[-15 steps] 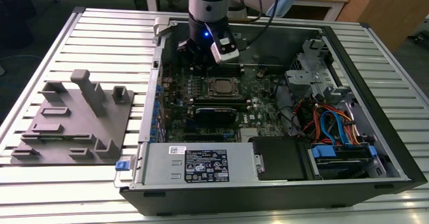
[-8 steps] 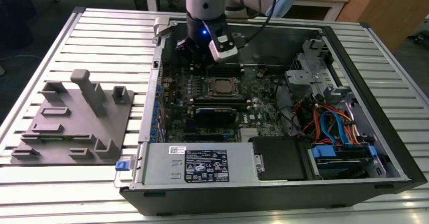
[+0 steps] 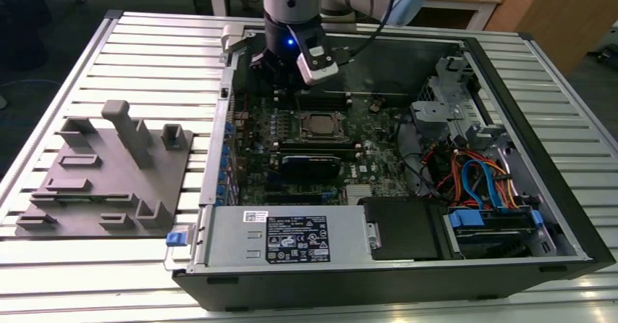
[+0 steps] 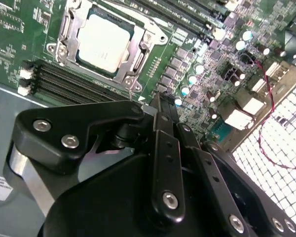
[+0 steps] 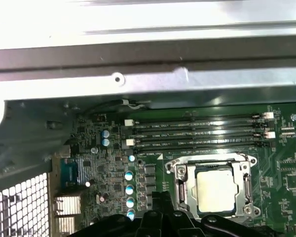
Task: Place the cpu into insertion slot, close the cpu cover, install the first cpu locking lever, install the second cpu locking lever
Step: 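Install the first cpu locking lever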
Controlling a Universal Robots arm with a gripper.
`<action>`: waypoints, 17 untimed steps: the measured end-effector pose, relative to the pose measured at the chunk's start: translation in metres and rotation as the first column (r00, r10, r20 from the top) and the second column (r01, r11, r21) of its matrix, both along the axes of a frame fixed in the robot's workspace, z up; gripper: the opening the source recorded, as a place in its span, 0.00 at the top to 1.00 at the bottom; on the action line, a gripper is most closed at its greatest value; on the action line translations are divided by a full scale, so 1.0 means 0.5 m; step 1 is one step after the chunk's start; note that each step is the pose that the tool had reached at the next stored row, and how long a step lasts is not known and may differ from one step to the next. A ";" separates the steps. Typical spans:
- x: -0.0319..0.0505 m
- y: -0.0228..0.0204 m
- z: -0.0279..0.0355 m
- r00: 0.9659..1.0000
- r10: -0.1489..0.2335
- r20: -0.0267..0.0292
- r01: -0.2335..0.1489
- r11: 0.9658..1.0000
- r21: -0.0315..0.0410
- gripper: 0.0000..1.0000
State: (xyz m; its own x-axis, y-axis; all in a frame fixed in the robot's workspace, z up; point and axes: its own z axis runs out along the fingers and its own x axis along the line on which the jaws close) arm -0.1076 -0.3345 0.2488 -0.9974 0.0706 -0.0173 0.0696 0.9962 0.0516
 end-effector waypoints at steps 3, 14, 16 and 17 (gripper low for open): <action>-0.002 0.0076 0.000 1.000 0.000 0.000 0.000 1.000 0.000 0.90; -0.006 0.0198 0.000 1.000 0.003 0.000 -0.003 1.000 0.000 0.90; -0.007 0.0200 0.002 1.000 0.003 0.001 -0.003 1.000 0.000 0.90; -0.007 0.0208 0.002 1.000 0.003 0.001 -0.003 1.000 0.000 0.90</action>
State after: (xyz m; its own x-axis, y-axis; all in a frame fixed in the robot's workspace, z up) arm -0.1112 -0.3241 0.2499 -0.9975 0.0679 -0.0180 0.0669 0.9964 0.0518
